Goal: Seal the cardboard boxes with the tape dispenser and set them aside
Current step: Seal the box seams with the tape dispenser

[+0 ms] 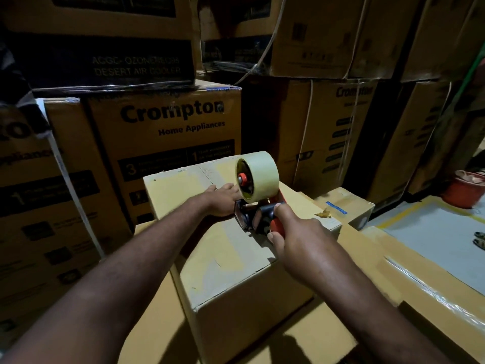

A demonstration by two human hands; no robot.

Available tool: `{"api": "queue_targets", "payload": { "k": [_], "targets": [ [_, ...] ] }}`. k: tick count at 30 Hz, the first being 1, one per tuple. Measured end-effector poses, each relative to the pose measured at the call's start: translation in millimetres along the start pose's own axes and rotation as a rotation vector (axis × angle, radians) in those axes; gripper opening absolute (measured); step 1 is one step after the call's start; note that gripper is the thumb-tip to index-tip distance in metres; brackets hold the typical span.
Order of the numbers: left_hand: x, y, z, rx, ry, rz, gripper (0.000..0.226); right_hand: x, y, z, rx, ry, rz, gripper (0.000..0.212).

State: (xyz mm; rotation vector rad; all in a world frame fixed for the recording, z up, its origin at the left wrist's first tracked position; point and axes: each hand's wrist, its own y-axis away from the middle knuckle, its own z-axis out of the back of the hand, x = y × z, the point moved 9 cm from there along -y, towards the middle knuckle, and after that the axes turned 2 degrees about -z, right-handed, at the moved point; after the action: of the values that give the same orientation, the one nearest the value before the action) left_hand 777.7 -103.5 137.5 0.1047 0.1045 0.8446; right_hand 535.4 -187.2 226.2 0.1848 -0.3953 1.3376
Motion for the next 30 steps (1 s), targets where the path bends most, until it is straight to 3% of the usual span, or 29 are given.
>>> {"api": "queue_targets", "payload": {
  "k": [8, 12, 15, 17, 27, 30],
  "targets": [
    [-8.4, 12.9, 4.8, 0.036, 0.019, 0.147, 0.065, -36.1, 61.0, 21.9, -0.020, 0.030, 0.018, 0.031],
    [-39.5, 35.2, 17.1, -0.064, 0.091, 0.250, 0.055, -45.4, 81.6, 25.1, -0.040, 0.018, 0.040, 0.034],
    [-74.8, 60.0, 12.2, -0.114, 0.192, 0.120, 0.038, -48.2, 79.4, 25.8, -0.048, -0.019, 0.058, 0.032],
    [-89.3, 84.2, 5.4, -0.112, 0.250, 0.047, 0.041, -49.1, 77.6, 23.4, -0.050, -0.032, 0.066, 0.030],
    [-83.9, 95.2, 1.3, -0.009, 0.262, 0.146, 0.040, -52.5, 89.5, 8.2, -0.109, -0.126, 0.108, 0.038],
    [-96.5, 97.6, 3.2, 0.013, 0.249, 0.135, 0.057, -62.1, 100.7, 7.6, -0.163, -0.140, 0.111, 0.045]
  ]
}}
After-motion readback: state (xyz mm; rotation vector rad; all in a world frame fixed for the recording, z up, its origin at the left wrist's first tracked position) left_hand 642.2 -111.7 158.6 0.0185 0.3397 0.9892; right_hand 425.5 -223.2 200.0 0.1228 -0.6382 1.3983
